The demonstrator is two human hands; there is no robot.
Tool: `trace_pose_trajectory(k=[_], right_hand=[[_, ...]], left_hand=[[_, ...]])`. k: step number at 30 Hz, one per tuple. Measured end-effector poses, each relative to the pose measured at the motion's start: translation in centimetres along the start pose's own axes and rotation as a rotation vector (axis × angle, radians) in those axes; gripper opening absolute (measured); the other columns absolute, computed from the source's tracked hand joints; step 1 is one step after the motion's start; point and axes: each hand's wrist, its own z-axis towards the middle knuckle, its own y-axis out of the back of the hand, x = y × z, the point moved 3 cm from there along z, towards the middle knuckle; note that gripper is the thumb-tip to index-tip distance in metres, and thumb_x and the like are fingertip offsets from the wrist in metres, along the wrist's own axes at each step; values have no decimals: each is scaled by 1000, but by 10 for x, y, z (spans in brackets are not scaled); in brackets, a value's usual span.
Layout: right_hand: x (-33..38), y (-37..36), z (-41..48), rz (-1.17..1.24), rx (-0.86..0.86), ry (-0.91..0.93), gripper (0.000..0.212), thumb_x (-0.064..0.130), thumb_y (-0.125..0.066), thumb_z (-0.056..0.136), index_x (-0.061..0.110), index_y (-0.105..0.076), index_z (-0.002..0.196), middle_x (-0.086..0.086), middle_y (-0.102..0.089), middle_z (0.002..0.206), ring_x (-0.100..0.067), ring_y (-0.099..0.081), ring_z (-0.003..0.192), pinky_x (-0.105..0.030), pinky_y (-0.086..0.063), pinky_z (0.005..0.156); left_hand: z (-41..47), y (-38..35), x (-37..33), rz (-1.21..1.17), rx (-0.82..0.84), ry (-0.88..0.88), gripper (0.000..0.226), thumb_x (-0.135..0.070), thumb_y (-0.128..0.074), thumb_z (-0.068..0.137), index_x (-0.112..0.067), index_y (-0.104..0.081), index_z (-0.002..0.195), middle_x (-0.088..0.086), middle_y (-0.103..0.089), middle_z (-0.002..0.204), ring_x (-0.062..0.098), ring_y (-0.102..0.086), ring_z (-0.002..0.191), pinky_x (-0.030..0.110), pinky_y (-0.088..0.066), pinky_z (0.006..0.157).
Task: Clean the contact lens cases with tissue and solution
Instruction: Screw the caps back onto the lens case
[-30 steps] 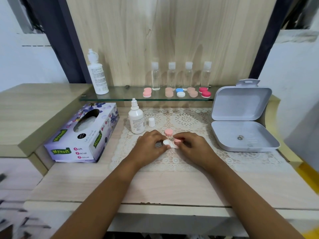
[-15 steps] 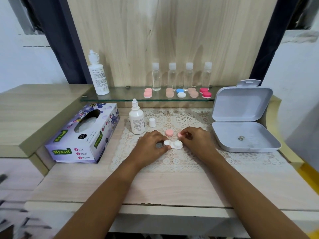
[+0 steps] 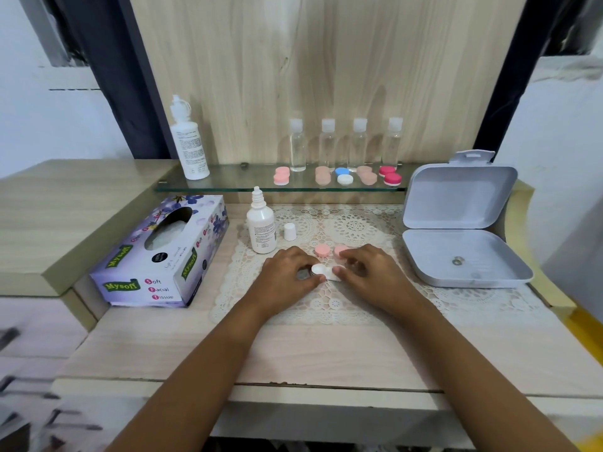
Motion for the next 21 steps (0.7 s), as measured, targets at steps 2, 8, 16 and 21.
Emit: trace_pose_trajectory(k=[2, 8, 16, 21], right_hand=[[-1, -4, -2, -55, 42, 13, 39, 39, -64, 81, 21, -63, 116, -3, -59, 108, -23, -49, 108, -38, -40, 94], [3, 0, -3, -24, 24, 16, 26, 32, -63, 83, 20, -66, 105, -2, -60, 100, -22, -52, 100, -36, -43, 87], [5, 27, -3, 76, -25, -19, 24, 24, -62, 86, 15, -63, 108, 1, -66, 98, -12, -59, 88, -21, -45, 76], [-1, 59, -11, 67, -137, -10, 23, 20, -66, 83, 11, -64, 104, 1, -62, 87, -12, -57, 80, -14, -41, 68]], left_hand=[[0, 0, 0, 4, 4, -2, 26, -38, -65, 83, -24, -68, 105, -12, -53, 96, 11, -49, 99, 39, -40, 94], [-4, -1, -3, 56, 19, -16, 48, -38, -59, 89, -15, -52, 130, -1, -51, 118, 15, -44, 115, 23, -34, 97], [-3, -3, -5, 206, 118, 47, 58, -48, -42, 95, -16, -36, 143, -1, -24, 154, 12, -17, 142, 22, -15, 111], [-3, -4, -3, 218, 138, 66, 59, -48, -41, 95, -14, -35, 143, -2, -23, 155, 12, -17, 142, 23, -14, 112]])
